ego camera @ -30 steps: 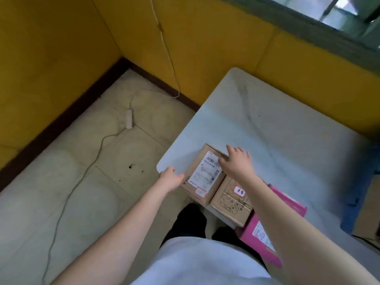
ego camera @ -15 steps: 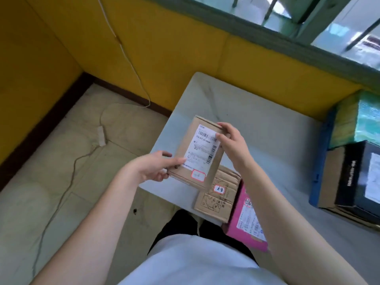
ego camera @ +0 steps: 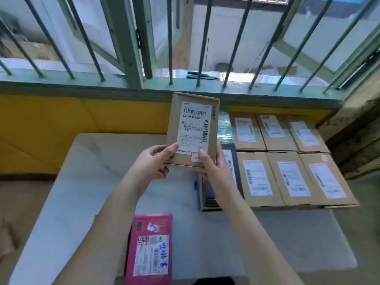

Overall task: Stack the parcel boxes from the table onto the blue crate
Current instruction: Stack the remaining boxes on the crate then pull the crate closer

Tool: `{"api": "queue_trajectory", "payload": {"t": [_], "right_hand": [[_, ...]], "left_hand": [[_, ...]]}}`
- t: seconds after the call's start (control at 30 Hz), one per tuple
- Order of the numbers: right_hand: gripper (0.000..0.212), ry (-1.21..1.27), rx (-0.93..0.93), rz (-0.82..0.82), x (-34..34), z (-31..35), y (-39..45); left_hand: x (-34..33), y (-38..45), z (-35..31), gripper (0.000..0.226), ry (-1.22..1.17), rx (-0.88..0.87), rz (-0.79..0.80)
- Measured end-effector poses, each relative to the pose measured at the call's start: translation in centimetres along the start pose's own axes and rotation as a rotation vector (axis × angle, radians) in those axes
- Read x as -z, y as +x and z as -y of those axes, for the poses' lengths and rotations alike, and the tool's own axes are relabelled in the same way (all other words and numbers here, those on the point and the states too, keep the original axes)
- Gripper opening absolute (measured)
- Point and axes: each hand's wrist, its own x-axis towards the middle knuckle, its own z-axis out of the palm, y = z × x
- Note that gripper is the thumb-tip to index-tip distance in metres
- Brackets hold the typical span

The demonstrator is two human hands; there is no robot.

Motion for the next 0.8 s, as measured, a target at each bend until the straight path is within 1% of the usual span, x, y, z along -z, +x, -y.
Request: {"api": "queue_trajectory", "payload": {"t": [0.07,0.2,0.3,0.33,0.43,0.47,0.5,0.57,0.6,0.67,0.7,0.73,0.8], "right_hand": [[0.060,0.027,-0.050,-0.014,5.8,0.4,0.8],[0.051,0.106,-0.081,-0.087,16.6,1.6,2.8],[0.043,0.095,-0.074,-0.165,21.6,1.7,4.9],[0.044,0.077,-0.065,-0.174,22.7,1.6,5.8],[0.051,0.019,-0.082,-0.180,24.8,1.1,9.3],[0.052,-0.030,-0.097,-0.173,25.3,0.7,10.8],[0.055,-0.091,-0.108,-0.159,25.5,0.5,12.2],[0.067,-0.257,-0.134,-0.114,25.6,-0.4,14.9],[0.067,-0.356,-0.137,-0.093,25.5,-0.9,15.9],[0.046,-0.488,-0.096,-0.083,25.5,-2.2,17.0],[0.042,-0.509,-0.084,-0.078,25.6,-2.9,17.5],[0.046,-0.491,-0.085,-0.068,25.6,-3.3,17.7],[0.061,-0.452,-0.133,-0.066,26.0,-4.6,18.3]], "left_hand": [[-5.9,1.2,-0.8,0.050,0.002,0.024,0.004],[-16.4,3.7,-2.7,0.056,0.090,0.044,0.082],[-21.6,5.6,-4.2,0.059,0.159,0.025,0.075],[-22.6,6.3,-4.6,0.061,0.174,0.010,0.068],[-23.6,8.2,-5.1,0.068,0.276,-0.059,0.063],[-23.3,8.7,-5.1,0.068,0.326,-0.079,0.045],[-22.8,9.2,-5.0,0.065,0.377,-0.096,0.009],[-21.4,10.7,-4.1,0.060,0.512,-0.121,-0.122],[-20.6,11.5,-3.4,0.060,0.602,-0.119,-0.201],[-19.2,13.0,-2.1,0.066,0.755,-0.064,-0.304],[-18.8,13.5,-1.5,0.070,0.782,-0.011,-0.316],[-18.4,13.9,-0.9,0.074,0.786,0.038,-0.307],[-18.0,14.3,0.1,0.081,0.779,0.102,-0.263]]}}
